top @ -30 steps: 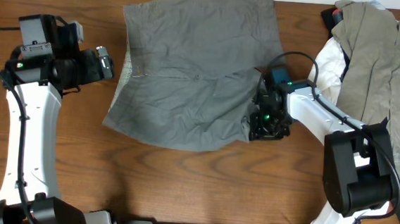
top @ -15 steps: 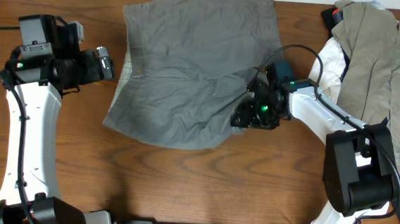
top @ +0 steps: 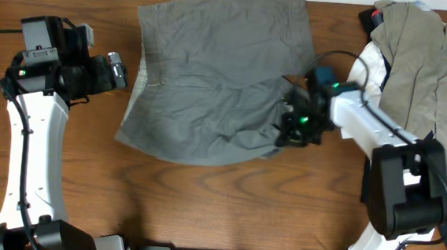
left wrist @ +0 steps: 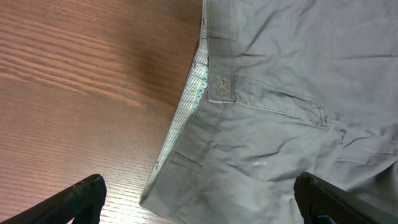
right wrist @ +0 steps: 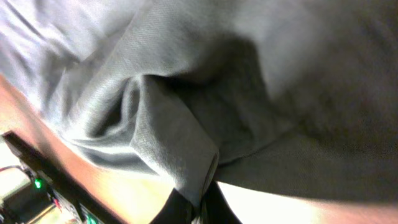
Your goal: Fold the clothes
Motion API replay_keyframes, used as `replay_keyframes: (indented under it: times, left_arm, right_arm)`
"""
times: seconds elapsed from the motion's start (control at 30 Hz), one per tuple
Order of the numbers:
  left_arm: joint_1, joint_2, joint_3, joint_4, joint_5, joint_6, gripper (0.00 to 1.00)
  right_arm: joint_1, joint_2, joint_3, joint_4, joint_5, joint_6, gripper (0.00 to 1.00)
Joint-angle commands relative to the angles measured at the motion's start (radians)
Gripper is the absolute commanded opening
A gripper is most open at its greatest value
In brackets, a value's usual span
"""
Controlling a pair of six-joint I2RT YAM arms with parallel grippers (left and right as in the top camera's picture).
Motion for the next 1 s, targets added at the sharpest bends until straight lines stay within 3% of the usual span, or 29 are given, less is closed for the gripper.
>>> replay_keyframes:
  times: [0.0, 0.07, 0.13, 0.17, 0.2, 0.23, 0.3, 0.33, 0.4, 0.57, 0.77, 0.97]
  left_arm:
    - [-0.004, 0.011, -0.008, -0.002, 0.012, 0.007, 0.98]
    - [-0.004, 0.011, -0.008, -0.002, 0.012, 0.007, 0.98]
    - [-0.004, 0.011, -0.008, -0.002, 0.012, 0.006, 0.98]
    - [-0.004, 0.011, -0.008, -0.002, 0.012, 0.007, 0.98]
    - [-0.004, 0.011, -0.008, -0.002, 0.012, 0.006, 0.98]
    - [-0.004, 0.011, -0.008, -0.002, 0.012, 0.006, 0.98]
    - [-0.004, 0.011, -0.008, -0.002, 0.012, 0.006, 0.98]
    - [-0.004, 0.011, -0.008, -0.002, 0.012, 0.006, 0.98]
    - [-0.004, 0.011, -0.008, -0.002, 0.012, 0.006, 0.98]
    - [-0.004, 0.011, -0.008, -0.008, 0.012, 0.007, 0.98]
    - [-0.004, 0.011, -0.008, -0.023, 0.012, 0.011, 0.98]
    - [-0.004, 0.011, -0.008, -0.025, 0.012, 0.026, 0.98]
  right_arm:
    - [-0.051, -0.053, 0.177, -0.144, 0.165, -0.169, 0.02]
    - [-0.053, -0.053, 0.274, -0.239, 0.233, -0.235, 0.06]
    - [-0.043, -0.053, 0.346, -0.282, 0.274, -0.264, 0.19]
    - [-0.039, -0.053, 0.369, -0.29, 0.28, -0.272, 0.29]
    - [-0.032, -0.053, 0.382, -0.291, 0.287, -0.274, 0.52]
    - [-0.026, -0.053, 0.387, -0.291, 0.292, -0.273, 0.64]
    - [-0.017, -0.052, 0.387, -0.301, 0.293, -0.272, 0.86]
    - [-0.016, -0.051, 0.387, -0.315, 0.298, -0.255, 0.9]
    - [-0.018, -0.052, 0.387, -0.346, 0.303, -0.2, 0.9]
    - [-0.034, -0.053, 0.384, -0.46, 0.288, -0.149, 0.75]
    - [-0.007, -0.097, 0.317, -0.53, 0.24, -0.148, 0.71]
    - [0.044, -0.236, 0.118, -0.495, 0.179, -0.143, 0.71]
